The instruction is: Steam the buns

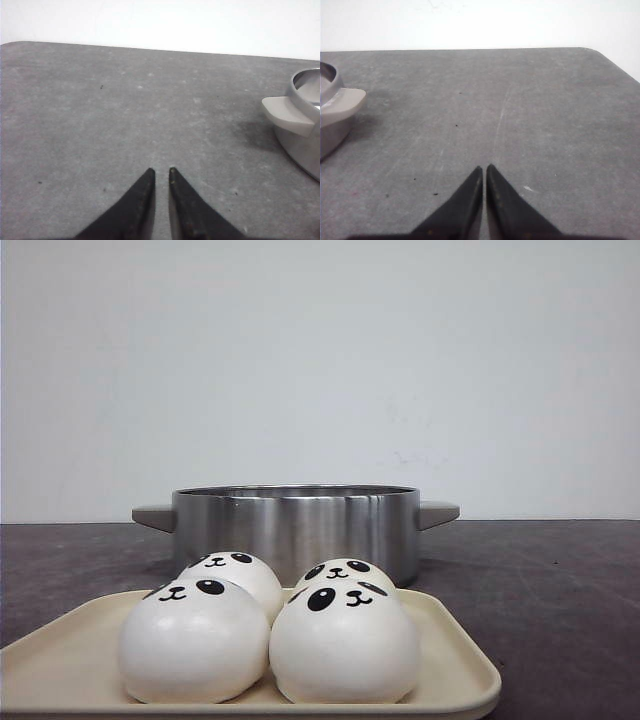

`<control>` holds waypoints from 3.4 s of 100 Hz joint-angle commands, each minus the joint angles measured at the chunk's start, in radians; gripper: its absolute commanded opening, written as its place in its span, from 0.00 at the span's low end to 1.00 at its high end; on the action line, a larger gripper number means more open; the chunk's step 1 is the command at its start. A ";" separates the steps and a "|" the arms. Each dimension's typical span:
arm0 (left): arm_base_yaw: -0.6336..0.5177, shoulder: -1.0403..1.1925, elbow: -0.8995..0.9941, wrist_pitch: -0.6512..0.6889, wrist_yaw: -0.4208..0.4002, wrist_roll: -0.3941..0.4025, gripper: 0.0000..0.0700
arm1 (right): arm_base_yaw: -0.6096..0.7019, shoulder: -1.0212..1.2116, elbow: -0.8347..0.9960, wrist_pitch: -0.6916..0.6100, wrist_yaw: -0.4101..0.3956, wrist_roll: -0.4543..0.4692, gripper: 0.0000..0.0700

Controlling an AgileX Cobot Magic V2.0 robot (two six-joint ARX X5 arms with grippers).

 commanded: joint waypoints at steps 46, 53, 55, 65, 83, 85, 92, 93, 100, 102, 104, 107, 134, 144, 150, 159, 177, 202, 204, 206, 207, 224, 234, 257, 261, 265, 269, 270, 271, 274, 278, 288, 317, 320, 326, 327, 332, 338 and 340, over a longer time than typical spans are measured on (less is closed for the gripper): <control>0.002 -0.002 -0.018 -0.005 -0.002 0.005 0.00 | 0.001 -0.001 -0.003 0.011 0.000 -0.006 0.01; 0.002 -0.002 -0.018 -0.005 -0.002 0.005 0.00 | 0.001 -0.001 -0.003 0.011 0.000 -0.006 0.01; 0.002 -0.002 -0.018 -0.005 -0.002 0.005 0.00 | 0.001 -0.001 -0.003 0.011 0.000 -0.006 0.01; 0.002 -0.002 -0.018 -0.005 -0.002 0.005 0.00 | 0.001 -0.001 -0.003 0.011 0.000 -0.006 0.01; 0.002 -0.002 -0.018 -0.004 0.016 -0.123 0.00 | 0.002 -0.001 -0.003 0.027 -0.005 0.031 0.01; 0.002 -0.002 -0.018 -0.004 0.022 -0.156 0.00 | 0.002 -0.001 -0.003 0.030 -0.009 0.035 0.01; 0.002 -0.002 -0.014 -0.004 0.039 -0.261 0.00 | 0.002 -0.001 -0.003 0.059 -0.026 0.066 0.01; 0.002 -0.002 -0.013 -0.004 0.040 -0.274 0.00 | 0.002 -0.001 -0.003 0.064 -0.029 0.073 0.01; 0.002 -0.002 -0.005 -0.005 0.061 -0.349 0.00 | 0.002 -0.001 -0.003 0.113 -0.030 0.143 0.01; 0.002 -0.002 -0.002 -0.005 0.069 -0.370 0.00 | 0.002 -0.001 -0.003 0.132 -0.029 0.173 0.01; 0.002 -0.002 0.002 -0.005 0.080 -0.392 0.00 | 0.001 -0.001 -0.003 0.153 -0.029 0.206 0.01; 0.002 -0.002 0.010 -0.004 0.100 -0.423 0.00 | 0.001 -0.001 -0.003 0.190 -0.028 0.261 0.01; 0.000 0.123 0.263 -0.063 0.258 -0.336 0.01 | 0.001 0.056 0.262 0.028 -0.094 0.401 0.01; -0.008 0.259 0.423 -0.092 0.258 -0.284 0.01 | 0.001 0.151 0.445 -0.097 -0.120 0.279 0.01; -0.026 0.341 0.518 -0.095 0.258 -0.260 0.01 | 0.001 0.210 0.552 -0.151 -0.153 0.225 0.01; -0.056 0.456 0.665 -0.138 0.259 -0.217 0.01 | 0.001 0.286 0.691 -0.229 -0.188 0.163 0.01; -0.085 0.609 0.883 -0.245 0.324 -0.200 0.18 | 0.001 0.361 0.824 -0.282 -0.284 0.143 0.01; -0.120 0.634 0.922 -0.259 0.347 -0.212 0.96 | 0.002 0.381 0.830 -0.216 -0.431 0.269 0.85; -0.126 0.632 0.923 -0.265 0.347 -0.212 0.96 | 0.002 0.388 0.830 -0.216 -0.440 0.273 0.85; -0.130 0.630 0.923 -0.270 0.347 -0.212 0.96 | 0.002 0.397 0.830 -0.215 -0.447 0.274 0.85; -0.133 0.629 0.923 -0.272 0.347 -0.212 0.96 | 0.002 0.402 0.830 -0.215 -0.450 0.275 0.85; -0.184 0.630 0.922 -0.297 0.347 -0.211 0.96 | 0.040 0.527 0.869 -0.241 -0.465 0.291 0.85; -0.206 0.635 0.922 -0.306 0.347 -0.211 0.96 | 0.114 0.632 0.933 -0.288 -0.419 0.278 0.85; -0.236 0.646 0.922 -0.322 0.346 -0.211 0.96 | 0.417 0.896 1.115 -0.527 -0.180 0.243 0.85; -0.238 0.647 0.922 -0.319 0.345 -0.211 0.96 | 0.476 0.940 1.133 -0.556 -0.147 0.266 0.85; -0.240 0.648 0.922 -0.319 0.344 -0.211 0.96 | 0.532 0.982 1.144 -0.579 -0.126 0.289 0.85; -0.243 0.649 0.923 -0.319 0.342 -0.211 0.96 | 0.582 1.022 1.146 -0.595 -0.122 0.307 0.85; -0.243 0.649 0.923 -0.319 0.342 -0.211 0.96 | 0.594 1.032 1.146 -0.599 -0.122 0.313 0.85; -0.244 0.649 0.922 -0.319 0.342 -0.211 0.96 | 0.605 1.041 1.146 -0.603 -0.122 0.320 0.85; -0.245 0.649 0.922 -0.319 0.342 -0.211 0.96 | 0.636 1.072 1.146 -0.616 -0.121 0.337 0.85; -0.248 0.649 0.922 -0.319 0.342 -0.211 0.96 | 0.671 1.113 1.146 -0.636 -0.121 0.357 0.85; -0.252 0.649 0.922 -0.320 0.342 -0.211 0.96 | 0.739 1.224 1.146 -0.670 -0.110 0.403 0.85; -0.279 0.649 0.922 -0.320 0.342 -0.211 0.96 | 0.819 1.508 1.146 -0.614 -0.097 0.420 0.85; -0.281 0.649 0.922 -0.320 0.343 -0.211 0.96 | 0.820 1.532 1.146 -0.604 -0.096 0.420 0.85; -0.284 0.648 0.922 -0.320 0.343 -0.211 0.96 | 0.821 1.574 1.146 -0.581 -0.105 0.420 0.85; -0.285 0.648 0.922 -0.320 0.343 -0.211 0.96 | 0.821 1.583 1.146 -0.576 -0.106 0.420 0.85; -0.288 0.648 0.922 -0.320 0.343 -0.211 0.96 | 0.821 1.613 1.146 -0.562 -0.105 0.420 0.85; -0.294 0.648 0.922 -0.320 0.343 -0.214 0.96 | 0.821 1.644 1.146 -0.546 -0.105 0.420 0.85; -0.296 0.648 0.923 -0.320 0.343 -0.216 0.96 | 0.821 1.655 1.146 -0.540 -0.104 0.420 0.85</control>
